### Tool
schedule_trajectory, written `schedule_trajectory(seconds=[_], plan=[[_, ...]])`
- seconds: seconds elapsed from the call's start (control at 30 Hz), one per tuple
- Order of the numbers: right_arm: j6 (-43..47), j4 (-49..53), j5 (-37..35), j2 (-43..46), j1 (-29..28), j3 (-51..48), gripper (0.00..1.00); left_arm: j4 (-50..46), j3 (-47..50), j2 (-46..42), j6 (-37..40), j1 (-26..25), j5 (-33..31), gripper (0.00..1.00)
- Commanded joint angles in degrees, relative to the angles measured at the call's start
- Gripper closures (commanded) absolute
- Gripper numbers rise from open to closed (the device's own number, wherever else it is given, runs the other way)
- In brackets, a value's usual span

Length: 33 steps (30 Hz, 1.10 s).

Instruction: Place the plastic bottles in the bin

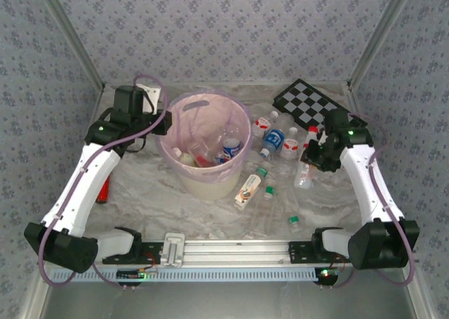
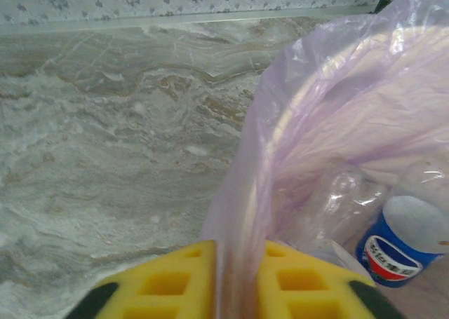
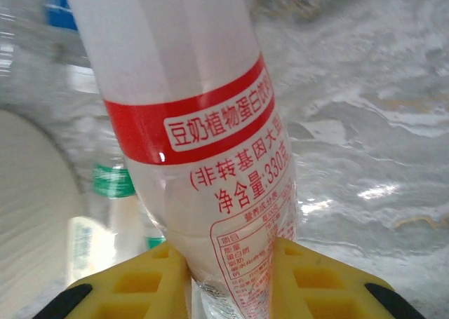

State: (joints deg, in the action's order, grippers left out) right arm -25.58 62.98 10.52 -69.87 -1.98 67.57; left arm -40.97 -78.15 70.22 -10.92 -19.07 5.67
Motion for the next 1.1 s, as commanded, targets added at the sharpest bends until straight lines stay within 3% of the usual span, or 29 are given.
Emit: schedule_trajectory(seconds=[0.0, 0.13, 0.23, 0.33, 0.4, 0.5, 0.6, 0.77, 1.07], plan=[[3.12, -0.47, 7.23, 1.78, 0.55, 5.33, 0.71, -1.51, 0.02, -2.58, -1.23, 0.44, 1.78, 0.62], [6.92, -2.67, 12.03, 2.54, 0.10, 10.57, 0.73, -2.70, -2.81, -3.95, -0.78, 0.44, 2.00, 0.29], [9.41, -4.75, 13.21, 3.22, -0.87, 14.53, 0.76, -3.32, -6.29, -4.17, -0.73, 0.44, 3.92, 0.15], [10.68, -7.65, 14.16, 3.99, -2.69, 18.75, 0.78, -4.10, -11.23, -4.29, -0.52, 0.44, 4.78, 0.09], [10.99, -10.90, 14.58, 4.61, -4.98, 20.86, 0.82, -3.77, -14.92, -4.28, -1.17, 0.44, 6.45, 0.08], [9.94, -16.60, 15.82, 4.39, -9.76, 22.82, 0.83, 1.53, -18.22, -3.97, -5.39, 0.35, 16.39, 0.08], [8.67, -22.25, 15.92, 2.47, -16.64, 24.99, 0.83, 12.59, -18.69, -2.59, -11.18, -2.21, 25.10, 0.05], [8.64, -26.59, 15.03, -2.89, -26.26, 29.03, 0.83, 23.30, -20.18, 1.75, -11.55, -10.63, 24.32, 0.01], [8.94, -29.62, 15.37, -10.22, -36.50, 30.43, 0.83, 25.40, -26.03, 10.71, -9.20, -14.10, 17.48, 0.02]])
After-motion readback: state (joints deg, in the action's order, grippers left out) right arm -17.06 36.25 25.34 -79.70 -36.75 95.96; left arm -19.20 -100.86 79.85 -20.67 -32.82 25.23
